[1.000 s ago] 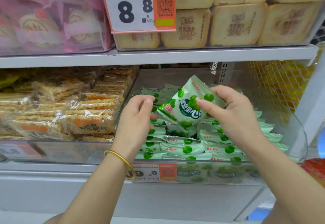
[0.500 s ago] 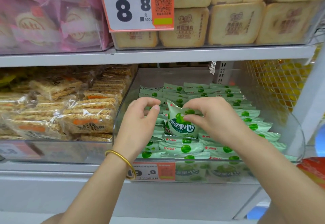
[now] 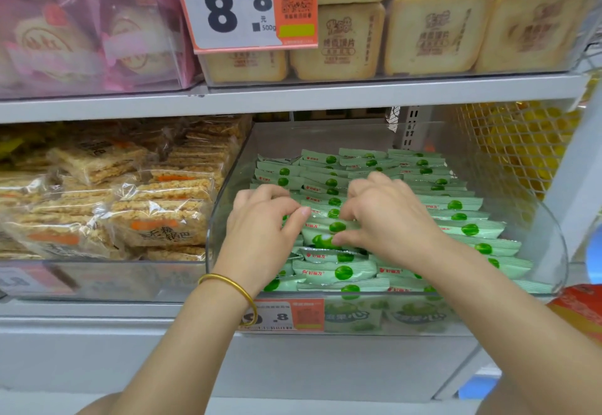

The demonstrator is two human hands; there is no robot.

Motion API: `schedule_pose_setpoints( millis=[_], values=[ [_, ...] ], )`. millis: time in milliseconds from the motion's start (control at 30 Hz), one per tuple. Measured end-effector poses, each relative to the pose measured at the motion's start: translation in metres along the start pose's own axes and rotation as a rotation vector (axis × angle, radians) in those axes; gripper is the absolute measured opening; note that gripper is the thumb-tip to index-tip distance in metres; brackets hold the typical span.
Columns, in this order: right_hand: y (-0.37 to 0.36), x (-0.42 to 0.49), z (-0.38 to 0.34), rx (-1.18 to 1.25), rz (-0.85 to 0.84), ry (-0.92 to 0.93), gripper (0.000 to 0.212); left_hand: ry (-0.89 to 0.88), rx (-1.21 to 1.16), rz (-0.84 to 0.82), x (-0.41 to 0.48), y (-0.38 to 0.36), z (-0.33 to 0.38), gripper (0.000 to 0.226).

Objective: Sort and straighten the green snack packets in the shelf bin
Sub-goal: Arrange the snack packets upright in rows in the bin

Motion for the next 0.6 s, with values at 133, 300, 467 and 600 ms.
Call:
schedule_pose_setpoints(
  millis=[133, 300, 467, 600],
  values=[
    [-0.004, -0.001, 0.002, 0.014, -0.010, 0.001, 0.029, 0.014, 0.003, -0.035, -0.001, -0.003, 0.002, 0.026],
    [-0.005, -0.001, 0.003, 0.072, 0.025, 0.011, 0.019, 0.026, 0.131, -0.113, -0.001, -0.004, -0.001, 0.026],
    [-0.004, -0.003, 0.009, 0.115, 0.032, 0.019, 0.017, 0.003, 0.121, -0.105, -0.001, -0.002, -0.001, 0.024],
    [0.014, -0.003, 0.029, 0.241, 0.171, -0.067, 0.009, -0.024, -0.016, 0.070, 0.003, 0.007, 0.000, 0.013]
  ],
)
Point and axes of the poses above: each hand's wrist, its own x-axis towards the middle knuckle, its own y-axis out of the back of the hand, z = x × y, the point moved 2 cm from there along x, towards the middle knuckle, and after that the axes turned 6 degrees about -z, right-handed, at the moved point
